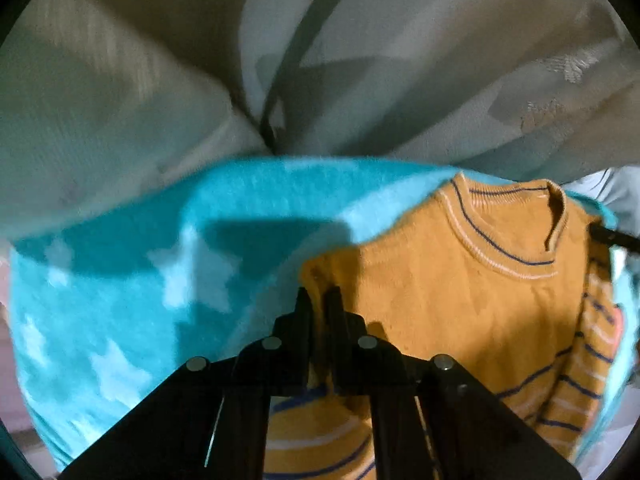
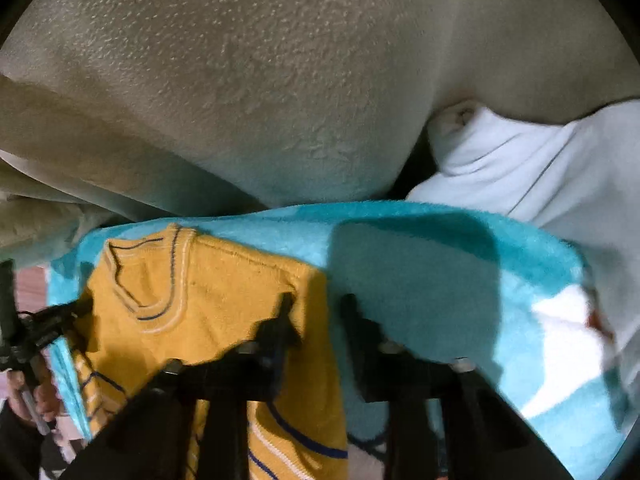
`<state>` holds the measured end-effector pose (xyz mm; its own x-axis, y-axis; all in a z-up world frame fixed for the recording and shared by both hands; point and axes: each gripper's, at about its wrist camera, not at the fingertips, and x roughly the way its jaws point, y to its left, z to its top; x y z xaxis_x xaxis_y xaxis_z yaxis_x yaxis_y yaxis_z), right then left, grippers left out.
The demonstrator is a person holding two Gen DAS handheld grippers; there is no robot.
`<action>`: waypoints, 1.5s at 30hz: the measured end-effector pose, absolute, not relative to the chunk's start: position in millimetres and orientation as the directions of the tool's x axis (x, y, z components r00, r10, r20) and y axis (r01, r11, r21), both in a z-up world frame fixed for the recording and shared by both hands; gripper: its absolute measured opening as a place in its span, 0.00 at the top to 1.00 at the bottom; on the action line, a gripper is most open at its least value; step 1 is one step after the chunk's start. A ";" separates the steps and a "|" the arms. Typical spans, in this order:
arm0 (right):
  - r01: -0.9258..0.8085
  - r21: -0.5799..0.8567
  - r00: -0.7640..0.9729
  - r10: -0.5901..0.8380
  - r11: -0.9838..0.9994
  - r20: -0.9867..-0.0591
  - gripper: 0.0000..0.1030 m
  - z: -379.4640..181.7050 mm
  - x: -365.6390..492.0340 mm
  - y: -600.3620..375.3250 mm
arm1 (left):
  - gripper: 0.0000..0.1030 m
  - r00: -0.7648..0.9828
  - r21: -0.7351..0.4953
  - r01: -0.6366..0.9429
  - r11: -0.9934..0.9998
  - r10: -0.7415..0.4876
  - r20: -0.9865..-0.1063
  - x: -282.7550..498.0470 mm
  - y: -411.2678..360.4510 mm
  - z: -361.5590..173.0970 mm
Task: Fold small clothes
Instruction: 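Lift the hem with both grippers and fold it toward the collar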
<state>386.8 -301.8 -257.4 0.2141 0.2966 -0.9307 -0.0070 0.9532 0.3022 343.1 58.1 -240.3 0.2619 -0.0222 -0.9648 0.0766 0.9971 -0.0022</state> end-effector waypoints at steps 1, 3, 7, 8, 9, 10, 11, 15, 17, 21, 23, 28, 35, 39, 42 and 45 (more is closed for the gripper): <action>0.004 0.293 0.235 0.284 0.956 -0.930 0.95 -251.2 385.7 -304.7 | 0.94 0.283 0.026 0.095 0.995 -0.002 -0.959 342.7 53.7 -234.9; 0.009 0.255 0.283 0.242 0.967 -0.928 0.96 -234.8 382.3 -312.3 | 0.94 0.334 0.060 0.091 0.994 0.026 -0.942 343.7 50.4 -217.5; 0.064 0.248 0.361 0.209 0.967 -0.909 0.96 -208.2 376.3 -337.5 | 0.94 0.406 0.034 0.082 0.996 -0.003 -0.914 357.7 49.1 -183.3; 0.065 0.237 0.369 0.197 0.969 -0.908 0.96 -205.6 376.2 -340.2 | 0.94 0.418 0.052 0.097 0.994 0.007 -0.908 361.2 43.9 -180.4; 0.058 0.217 0.371 0.181 0.974 -0.911 0.96 -204.8 377.1 -340.4 | 0.94 0.421 0.072 0.109 0.991 0.019 -0.907 365.6 37.6 -181.1; 0.055 0.195 0.369 0.161 0.979 -0.915 0.96 -207.5 378.9 -340.6 | 0.94 0.414 0.092 0.118 0.989 0.035 -0.910 370.2 30.8 -185.7; 0.060 0.189 0.361 0.155 0.980 -0.920 0.96 -211.5 381.2 -341.9 | 0.94 0.399 0.100 0.122 0.987 0.044 -0.916 372.8 27.5 -191.3; 0.054 0.159 0.328 0.133 0.986 -0.935 0.96 -220.9 386.7 -339.3 | 0.95 0.405 0.074 0.106 0.992 0.025 -0.914 376.8 19.2 -182.9; 0.029 0.163 0.363 0.142 0.986 -0.921 0.96 -202.2 380.2 -338.5 | 0.95 0.435 0.070 0.116 0.991 0.013 -0.900 368.8 27.8 -165.4; 0.023 0.187 0.421 0.160 0.982 -0.893 0.96 -162.2 348.7 -350.7 | 0.94 0.488 -0.011 0.133 0.991 -0.075 -0.869 343.4 48.0 -131.6; 0.015 0.229 0.454 0.197 0.973 -0.869 0.96 -140.8 324.3 -354.7 | 0.95 0.517 -0.056 0.133 0.990 -0.117 -0.848 327.0 60.5 -113.9; -0.042 0.235 0.491 0.225 0.971 -0.842 0.96 -92.9 250.3 -340.4 | 0.95 0.550 -0.105 0.135 0.985 -0.162 -0.819 260.3 74.2 -77.5; -0.015 0.258 0.428 0.239 0.966 -0.872 0.96 -81.2 135.4 -322.0 | 0.95 0.489 -0.155 0.172 0.973 -0.221 -0.844 158.4 90.0 -74.2; 0.030 0.248 0.372 0.220 0.968 -0.902 0.96 -102.5 78.7 -315.6 | 0.95 0.429 -0.160 0.144 0.976 -0.208 -0.879 104.9 98.5 -99.9; 0.068 0.248 0.321 0.214 0.966 -0.923 0.96 -131.8 44.5 -308.2 | 0.95 0.370 -0.199 0.107 0.974 -0.224 -0.902 71.8 107.5 -125.0; 0.094 0.223 0.288 0.188 0.970 -0.939 0.96 -157.8 23.3 -305.6 | 0.95 0.309 -0.200 0.117 0.973 -0.227 -0.924 44.2 105.3 -157.6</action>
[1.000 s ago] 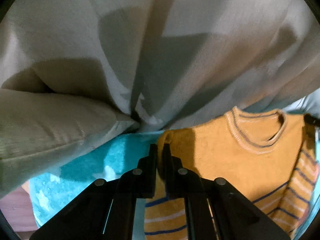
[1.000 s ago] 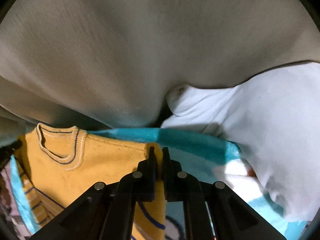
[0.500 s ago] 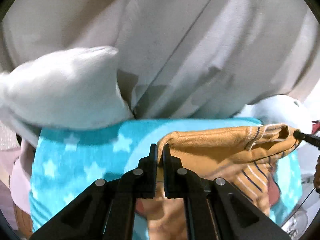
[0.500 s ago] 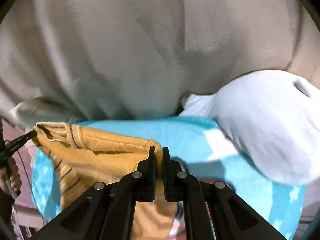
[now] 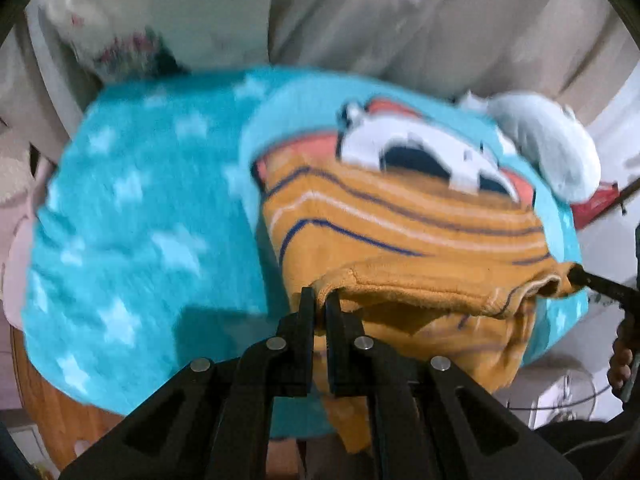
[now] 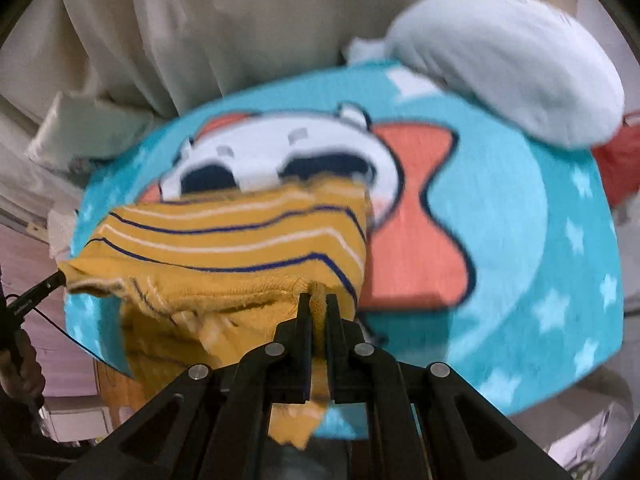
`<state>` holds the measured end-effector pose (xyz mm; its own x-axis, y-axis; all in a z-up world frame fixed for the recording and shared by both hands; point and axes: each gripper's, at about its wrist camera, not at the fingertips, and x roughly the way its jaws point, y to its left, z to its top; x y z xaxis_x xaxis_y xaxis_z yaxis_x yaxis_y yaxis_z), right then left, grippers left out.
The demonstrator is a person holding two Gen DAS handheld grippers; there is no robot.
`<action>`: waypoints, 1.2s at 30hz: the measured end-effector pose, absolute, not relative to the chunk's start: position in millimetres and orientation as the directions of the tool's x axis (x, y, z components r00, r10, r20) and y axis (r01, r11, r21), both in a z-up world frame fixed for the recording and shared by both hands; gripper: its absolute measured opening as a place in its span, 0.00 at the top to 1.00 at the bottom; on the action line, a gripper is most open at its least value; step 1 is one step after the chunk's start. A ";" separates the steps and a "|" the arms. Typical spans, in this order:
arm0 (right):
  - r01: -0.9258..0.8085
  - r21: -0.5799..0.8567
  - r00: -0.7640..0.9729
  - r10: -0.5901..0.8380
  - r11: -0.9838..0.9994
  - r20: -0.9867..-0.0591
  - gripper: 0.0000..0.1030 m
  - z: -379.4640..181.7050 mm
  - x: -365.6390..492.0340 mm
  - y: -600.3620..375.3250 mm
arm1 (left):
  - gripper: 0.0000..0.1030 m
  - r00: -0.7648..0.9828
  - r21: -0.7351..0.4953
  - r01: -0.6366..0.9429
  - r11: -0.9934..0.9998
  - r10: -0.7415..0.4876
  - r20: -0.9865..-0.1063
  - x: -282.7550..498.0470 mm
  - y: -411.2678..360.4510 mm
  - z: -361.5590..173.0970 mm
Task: Fold small clothes
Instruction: 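Lift the hem with both grippers and fold it toward the collar, then lower the folded hem onto the sweater and open both grippers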
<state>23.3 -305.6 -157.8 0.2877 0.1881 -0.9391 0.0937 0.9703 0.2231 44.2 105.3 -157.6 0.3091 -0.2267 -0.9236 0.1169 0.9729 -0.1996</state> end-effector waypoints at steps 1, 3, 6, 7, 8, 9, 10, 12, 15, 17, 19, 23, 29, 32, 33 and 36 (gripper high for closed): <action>0.097 0.197 0.277 0.164 0.976 -0.947 0.96 -168.0 18.6 -303.4 | 0.96 0.288 -0.177 0.129 0.976 -0.208 -0.935 36.1 102.9 -169.3; 0.127 0.181 0.246 0.146 0.975 -0.958 0.96 -190.1 12.0 -302.2 | 0.96 0.241 -0.159 0.143 0.977 -0.190 -0.952 23.6 101.2 -191.6; 0.137 0.171 0.250 0.133 0.976 -0.959 0.96 -190.3 -4.7 -301.8 | 0.97 0.241 -0.170 0.145 0.975 -0.201 -0.950 3.9 107.3 -192.1; 0.134 0.171 0.267 0.131 0.976 -0.955 0.96 -182.6 -10.5 -301.7 | 0.97 0.247 -0.170 0.150 0.974 -0.203 -0.947 -1.3 108.3 -189.1; 0.128 0.164 0.278 0.124 0.978 -0.953 0.96 -175.1 -15.5 -300.6 | 0.97 0.249 -0.168 0.154 0.974 -0.203 -0.947 -6.1 108.9 -187.5; 0.123 0.157 0.285 0.117 0.980 -0.951 0.96 -171.1 -19.1 -299.3 | 0.97 0.244 -0.173 0.157 0.972 -0.208 -0.947 -10.4 109.1 -189.6; 0.118 0.153 0.282 0.115 0.981 -0.953 0.96 -172.3 -22.7 -297.3 | 0.97 0.232 -0.175 0.164 0.971 -0.210 -0.950 -13.0 108.1 -194.4; 0.110 0.124 0.266 0.092 0.986 -0.960 0.96 -184.0 -24.2 -292.4 | 0.97 0.194 -0.163 0.185 0.969 -0.199 -0.961 -17.3 104.1 -212.6; 0.117 0.103 0.208 0.077 0.988 -0.975 0.92 -204.5 -26.0 -289.8 | 0.95 0.157 -0.167 0.166 0.972 -0.193 -0.969 -20.3 107.5 -217.6; 0.144 0.143 0.213 0.111 0.979 -0.971 0.78 -194.4 -33.8 -293.3 | 0.83 0.176 -0.181 0.170 0.969 -0.210 -0.962 -26.7 113.2 -207.0; 0.137 0.170 0.239 0.134 0.976 -0.962 0.46 -176.7 -44.3 -292.8 | 0.62 0.178 -0.196 0.171 0.966 -0.225 -0.958 -35.7 120.6 -192.9; 0.120 0.303 0.269 0.263 0.945 -0.926 0.33 -158.5 -60.5 -288.7 | 0.49 0.145 -0.326 0.131 0.936 -0.344 -0.928 -43.3 128.4 -175.5; 0.139 0.413 0.163 0.390 0.900 -0.906 0.33 -206.6 -46.8 -262.3 | 0.35 0.075 -0.430 0.092 0.898 -0.437 -0.896 -16.1 94.2 -199.0; 0.173 0.381 0.130 0.363 0.908 -0.923 0.37 -224.2 -39.1 -256.7 | 0.36 0.023 -0.442 0.049 0.896 -0.444 -0.896 -4.3 84.5 -215.9; 0.187 0.364 0.136 0.343 0.912 -0.929 0.41 -226.3 -38.1 -257.3 | 0.40 0.021 -0.450 0.020 0.893 -0.451 -0.892 -0.6 84.5 -220.0; 0.220 0.352 0.146 0.326 0.910 -0.934 0.63 -230.8 -36.6 -261.8 | 0.67 0.023 -0.426 -0.018 0.904 -0.426 -0.904 7.2 80.6 -223.0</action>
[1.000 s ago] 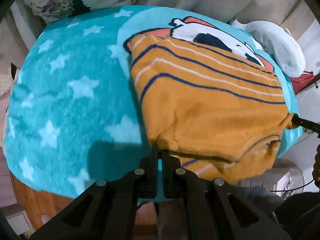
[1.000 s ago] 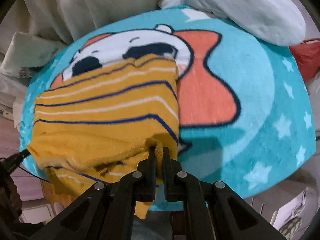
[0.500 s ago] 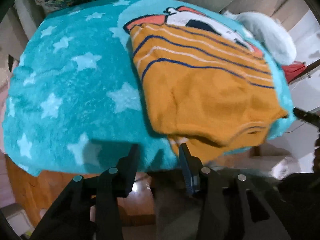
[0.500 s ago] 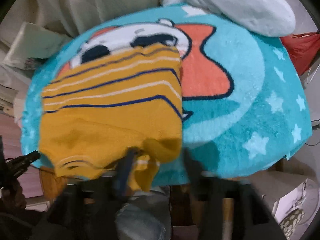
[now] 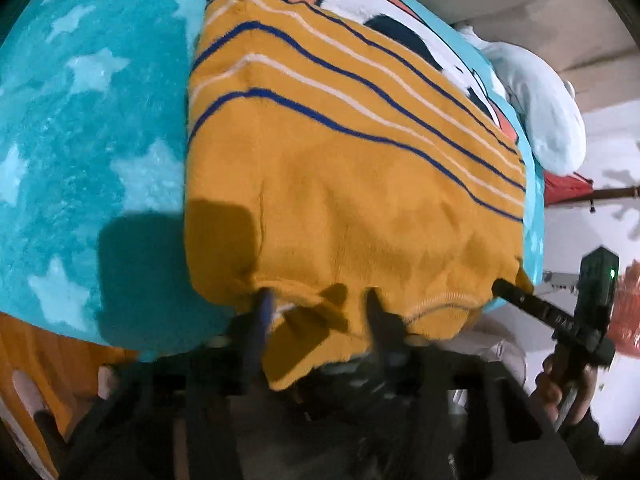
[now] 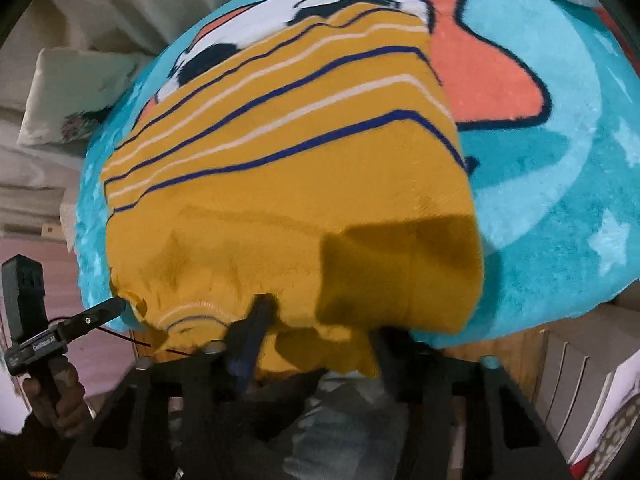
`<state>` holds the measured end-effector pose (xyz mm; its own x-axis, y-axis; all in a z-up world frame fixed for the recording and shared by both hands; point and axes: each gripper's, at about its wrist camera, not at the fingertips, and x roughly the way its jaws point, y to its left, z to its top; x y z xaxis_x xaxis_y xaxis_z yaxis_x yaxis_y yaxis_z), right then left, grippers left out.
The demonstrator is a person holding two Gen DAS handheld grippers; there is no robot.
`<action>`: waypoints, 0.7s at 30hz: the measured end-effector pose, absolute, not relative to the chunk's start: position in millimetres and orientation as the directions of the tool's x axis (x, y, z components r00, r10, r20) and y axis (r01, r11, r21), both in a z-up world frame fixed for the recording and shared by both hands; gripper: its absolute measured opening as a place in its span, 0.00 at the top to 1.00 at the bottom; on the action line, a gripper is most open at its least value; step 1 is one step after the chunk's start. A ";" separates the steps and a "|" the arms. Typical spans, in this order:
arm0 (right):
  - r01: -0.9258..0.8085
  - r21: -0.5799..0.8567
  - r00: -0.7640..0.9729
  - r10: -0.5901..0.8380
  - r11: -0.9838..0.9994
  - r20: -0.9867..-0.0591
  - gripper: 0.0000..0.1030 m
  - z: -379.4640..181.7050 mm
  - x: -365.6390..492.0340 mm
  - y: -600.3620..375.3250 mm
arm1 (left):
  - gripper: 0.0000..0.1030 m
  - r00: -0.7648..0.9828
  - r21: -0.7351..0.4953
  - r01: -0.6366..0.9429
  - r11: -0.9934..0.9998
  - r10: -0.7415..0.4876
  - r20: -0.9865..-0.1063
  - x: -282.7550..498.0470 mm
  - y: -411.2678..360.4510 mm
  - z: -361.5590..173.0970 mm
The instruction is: Fold small clothes
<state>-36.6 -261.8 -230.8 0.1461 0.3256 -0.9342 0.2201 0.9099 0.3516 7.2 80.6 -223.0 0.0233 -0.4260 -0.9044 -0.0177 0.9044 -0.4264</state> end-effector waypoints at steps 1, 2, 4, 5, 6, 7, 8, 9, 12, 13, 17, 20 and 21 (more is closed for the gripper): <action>0.225 0.340 0.146 0.314 0.913 -0.938 0.72 -231.5 -35.7 -262.3 | 0.75 0.015 -0.407 -0.008 0.914 -0.407 -0.914 9.4 77.6 -224.2; 0.229 0.331 0.141 0.305 0.915 -0.942 0.78 -233.0 -35.5 -262.2 | 0.83 -0.006 -0.363 0.002 0.932 -0.363 -0.932 10.8 73.0 -226.4; 0.222 0.338 0.138 0.313 0.915 -0.940 0.89 -232.8 -35.8 -261.0 | 1.00 -0.024 -0.324 0.003 0.946 -0.324 -0.946 11.3 70.5 -228.3; 0.215 0.332 0.140 0.307 0.919 -0.941 0.91 -230.6 -35.5 -260.3 | 1.00 -0.023 -0.316 0.010 0.949 -0.315 -0.949 10.4 70.4 -227.3; 0.208 0.331 0.143 0.306 0.921 -0.941 0.92 -227.8 -35.7 -260.9 | 1.00 -0.015 -0.295 0.025 0.955 -0.295 -0.955 8.2 69.9 -224.0; 0.202 0.331 0.148 0.305 0.922 -0.941 0.93 -224.7 -37.2 -260.8 | 1.00 -0.011 -0.281 0.036 0.959 -0.281 -0.960 5.5 70.6 -220.3; 0.195 0.331 0.152 0.304 0.923 -0.940 0.94 -221.0 -39.3 -260.9 | 1.00 -0.007 -0.282 0.043 0.958 -0.282 -0.959 2.0 73.6 -215.5; 0.185 0.337 0.156 0.311 0.923 -0.938 0.94 -216.5 -42.1 -260.7 | 1.00 -0.002 -0.290 0.050 0.956 -0.290 -0.957 -2.9 78.5 -209.4; 0.125 0.382 0.173 0.359 0.916 -0.917 0.94 -199.4 -57.6 -259.0 | 1.00 0.012 -0.306 0.068 0.950 -0.308 -0.951 -14.9 93.2 -201.9; 0.106 0.365 0.171 0.344 0.925 -0.923 0.94 -197.3 -61.4 -257.2 | 1.00 0.014 -0.347 0.057 0.936 -0.348 -0.937 -16.2 96.4 -203.2; 0.135 0.346 0.146 0.326 0.929 -0.934 0.93 -215.3 -59.2 -258.8 | 0.54 0.005 -0.407 -0.026 0.913 -0.407 -0.914 -14.1 103.6 -218.3; 0.160 0.362 0.151 0.340 0.918 -0.928 0.90 -224.4 -53.9 -260.0 | 0.43 0.008 -0.447 -0.025 0.894 -0.447 -0.894 -11.3 94.6 -222.2; 0.160 0.359 0.146 0.338 0.920 -0.930 0.90 -225.9 -52.7 -259.0 | 0.43 -0.007 -0.465 -0.014 0.885 -0.465 -0.885 -9.6 88.3 -224.7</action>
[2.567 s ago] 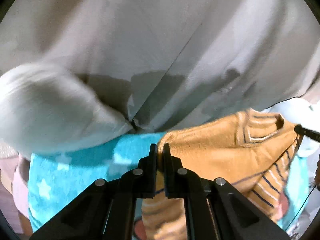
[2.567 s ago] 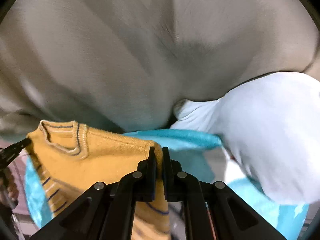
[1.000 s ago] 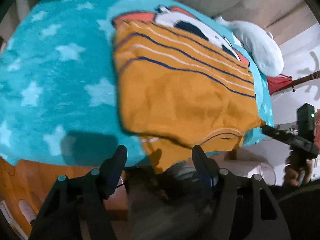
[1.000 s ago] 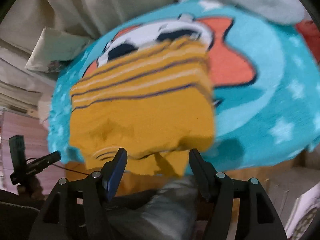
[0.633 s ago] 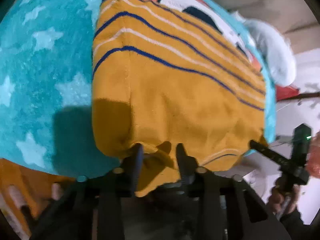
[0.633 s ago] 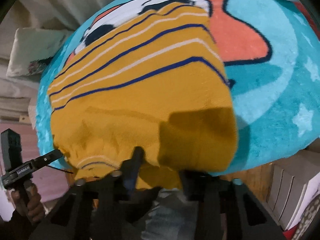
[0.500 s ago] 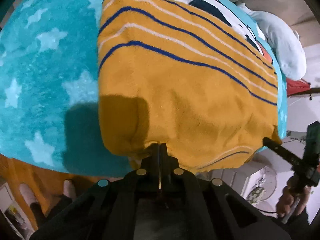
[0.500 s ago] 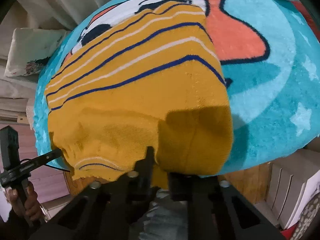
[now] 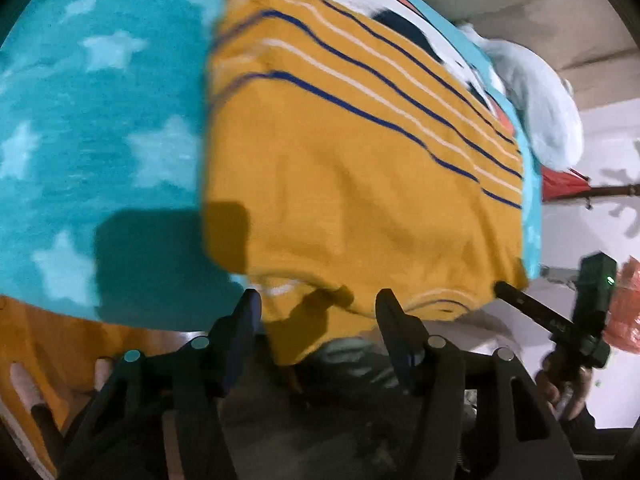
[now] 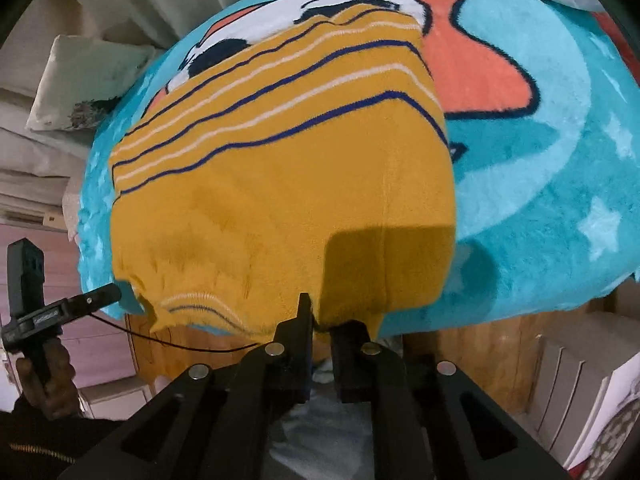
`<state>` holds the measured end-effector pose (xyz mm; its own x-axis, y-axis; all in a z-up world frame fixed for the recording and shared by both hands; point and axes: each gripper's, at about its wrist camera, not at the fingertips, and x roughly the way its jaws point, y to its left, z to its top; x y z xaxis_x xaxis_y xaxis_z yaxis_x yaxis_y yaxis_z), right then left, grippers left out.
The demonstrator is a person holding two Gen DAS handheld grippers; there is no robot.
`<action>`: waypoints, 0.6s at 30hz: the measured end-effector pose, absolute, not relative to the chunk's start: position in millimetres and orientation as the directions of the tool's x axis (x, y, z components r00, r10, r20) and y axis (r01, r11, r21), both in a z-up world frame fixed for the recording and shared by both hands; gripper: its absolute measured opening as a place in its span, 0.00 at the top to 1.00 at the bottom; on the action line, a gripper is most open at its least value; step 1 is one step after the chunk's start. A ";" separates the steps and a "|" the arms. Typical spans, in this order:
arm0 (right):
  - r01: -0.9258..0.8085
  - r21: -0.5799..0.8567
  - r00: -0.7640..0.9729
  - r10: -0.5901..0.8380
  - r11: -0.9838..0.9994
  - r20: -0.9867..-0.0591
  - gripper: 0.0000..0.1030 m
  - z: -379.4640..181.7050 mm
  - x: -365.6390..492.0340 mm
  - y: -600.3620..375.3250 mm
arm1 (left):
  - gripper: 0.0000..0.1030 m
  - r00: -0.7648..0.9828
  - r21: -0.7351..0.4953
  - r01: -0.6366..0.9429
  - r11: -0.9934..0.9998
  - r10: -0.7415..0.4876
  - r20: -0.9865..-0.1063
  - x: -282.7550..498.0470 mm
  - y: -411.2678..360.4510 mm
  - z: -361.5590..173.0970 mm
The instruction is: Fold small clothes
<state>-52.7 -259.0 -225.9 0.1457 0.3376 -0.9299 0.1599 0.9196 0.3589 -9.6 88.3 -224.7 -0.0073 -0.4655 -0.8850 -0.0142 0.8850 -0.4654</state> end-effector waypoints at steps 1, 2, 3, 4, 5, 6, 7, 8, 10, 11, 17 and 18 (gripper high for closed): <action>0.162 0.361 0.142 0.341 0.918 -0.929 0.87 -226.7 -51.5 -258.2 | 0.43 -0.018 -0.468 -0.008 0.884 -0.468 -0.884 -8.7 83.0 -226.8; 0.164 0.365 0.143 0.344 0.917 -0.928 0.82 -226.7 -50.3 -257.7 | 0.44 -0.032 -0.474 -0.001 0.880 -0.474 -0.880 -7.0 77.4 -230.2; 0.162 0.366 0.146 0.344 0.917 -0.927 0.80 -225.8 -50.4 -258.0 | 0.46 -0.045 -0.489 -0.001 0.872 -0.488 -0.872 -5.1 71.8 -234.1; 0.162 0.362 0.149 0.340 0.918 -0.929 0.78 -225.5 -48.4 -256.4 | 0.52 -0.057 -0.500 -0.008 0.866 -0.499 -0.865 -3.1 67.2 -238.0; 0.167 0.362 0.150 0.339 0.917 -0.929 0.78 -225.4 -47.4 -257.1 | 0.57 -0.065 -0.507 -0.022 0.861 -0.508 -0.859 -1.9 65.4 -241.0; 0.172 0.369 0.150 0.346 0.913 -0.926 0.78 -225.8 -46.6 -257.8 | 0.64 -0.071 -0.513 -0.036 0.858 -0.514 -0.855 -0.3 64.3 -243.5; 0.175 0.371 0.150 0.348 0.912 -0.926 0.78 -226.0 -46.5 -257.9 | 0.66 -0.077 -0.510 -0.048 0.859 -0.513 -0.855 1.1 64.8 -246.5; 0.176 0.368 0.151 0.345 0.913 -0.926 0.78 -226.2 -46.4 -258.7 | 0.67 -0.089 -0.488 -0.059 0.871 -0.491 -0.867 3.6 63.1 -251.9; 0.181 0.358 0.148 0.334 0.916 -0.931 0.78 -228.3 -45.6 -259.6 | 0.81 -0.110 -0.459 -0.094 0.883 -0.468 -0.877 6.2 64.7 -260.7; 0.190 0.356 0.144 0.332 0.915 -0.932 0.78 -230.3 -45.3 -260.5 | 0.84 -0.116 -0.458 -0.135 0.879 -0.473 -0.873 7.2 69.4 -264.7; 0.198 0.379 0.149 0.354 0.904 -0.923 0.93 -224.2 -50.0 -266.2 | 0.95 -0.107 -0.464 -0.079 0.882 -0.471 -0.876 -1.6 73.3 -238.8; 0.190 0.389 0.154 0.364 0.901 -0.918 0.94 -218.7 -52.7 -267.4 | 0.95 -0.105 -0.476 -0.041 0.878 -0.478 -0.872 -6.5 72.8 -226.9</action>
<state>-52.7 -267.4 -218.7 0.1545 0.3641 -0.9185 0.1904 0.9012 0.3893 -6.5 72.8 -226.9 -0.1048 -0.4779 -0.8721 -0.0413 0.8783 -0.4763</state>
